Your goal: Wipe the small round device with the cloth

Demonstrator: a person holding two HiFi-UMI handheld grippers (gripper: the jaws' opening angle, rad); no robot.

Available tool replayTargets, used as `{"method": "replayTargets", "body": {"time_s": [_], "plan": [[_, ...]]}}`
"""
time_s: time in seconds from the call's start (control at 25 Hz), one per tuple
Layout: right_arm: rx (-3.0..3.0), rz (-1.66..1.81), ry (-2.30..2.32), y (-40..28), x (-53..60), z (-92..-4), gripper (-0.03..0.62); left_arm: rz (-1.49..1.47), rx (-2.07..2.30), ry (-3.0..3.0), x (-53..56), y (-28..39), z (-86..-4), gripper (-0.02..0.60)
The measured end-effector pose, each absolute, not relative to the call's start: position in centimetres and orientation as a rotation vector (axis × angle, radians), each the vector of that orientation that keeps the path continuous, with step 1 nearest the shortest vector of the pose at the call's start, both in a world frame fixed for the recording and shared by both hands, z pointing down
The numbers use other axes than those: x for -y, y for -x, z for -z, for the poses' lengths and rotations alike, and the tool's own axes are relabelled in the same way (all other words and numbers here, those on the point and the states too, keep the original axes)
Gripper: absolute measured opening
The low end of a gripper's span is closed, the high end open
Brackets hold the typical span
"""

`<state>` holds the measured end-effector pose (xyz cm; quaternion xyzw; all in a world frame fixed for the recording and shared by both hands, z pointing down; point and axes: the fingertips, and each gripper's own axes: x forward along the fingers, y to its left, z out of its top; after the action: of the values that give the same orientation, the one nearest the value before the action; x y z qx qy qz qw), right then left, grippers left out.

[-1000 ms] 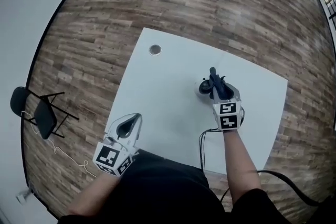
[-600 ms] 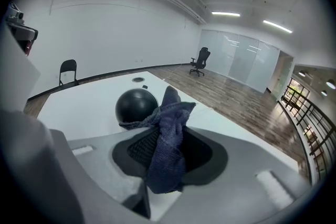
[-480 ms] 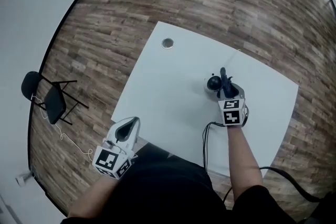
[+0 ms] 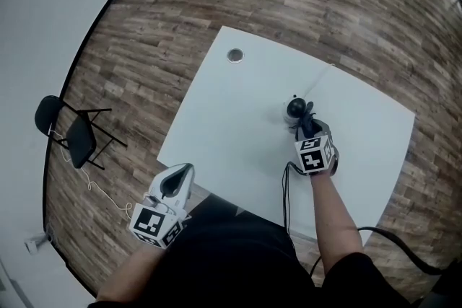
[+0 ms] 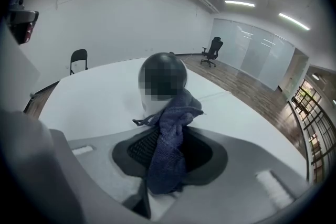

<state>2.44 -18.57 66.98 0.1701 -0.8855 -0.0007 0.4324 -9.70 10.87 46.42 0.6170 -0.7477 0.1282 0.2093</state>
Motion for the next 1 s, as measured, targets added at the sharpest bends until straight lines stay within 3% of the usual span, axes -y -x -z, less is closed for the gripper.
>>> {"method": "replayTargets", "body": {"time_s": [0.36,0.64,1.0], "plan": [[2.323,0.206,-0.125,-0.1,11.2,-64.3,0.124,-0.286,2.06,-1.819,-8.3,9.1,-46.0,0.006],[2.438,0.488,-0.468,-0.1,17.4,-54.3,0.124,-0.23,2.082,-1.815,-7.9,9.7,-45.9,0.006],[2.219,0.586,-0.409,0.7,19.0,-57.1,0.124,-0.23,2.101,-1.808,-8.7,9.2,-45.9,0.006]]}}
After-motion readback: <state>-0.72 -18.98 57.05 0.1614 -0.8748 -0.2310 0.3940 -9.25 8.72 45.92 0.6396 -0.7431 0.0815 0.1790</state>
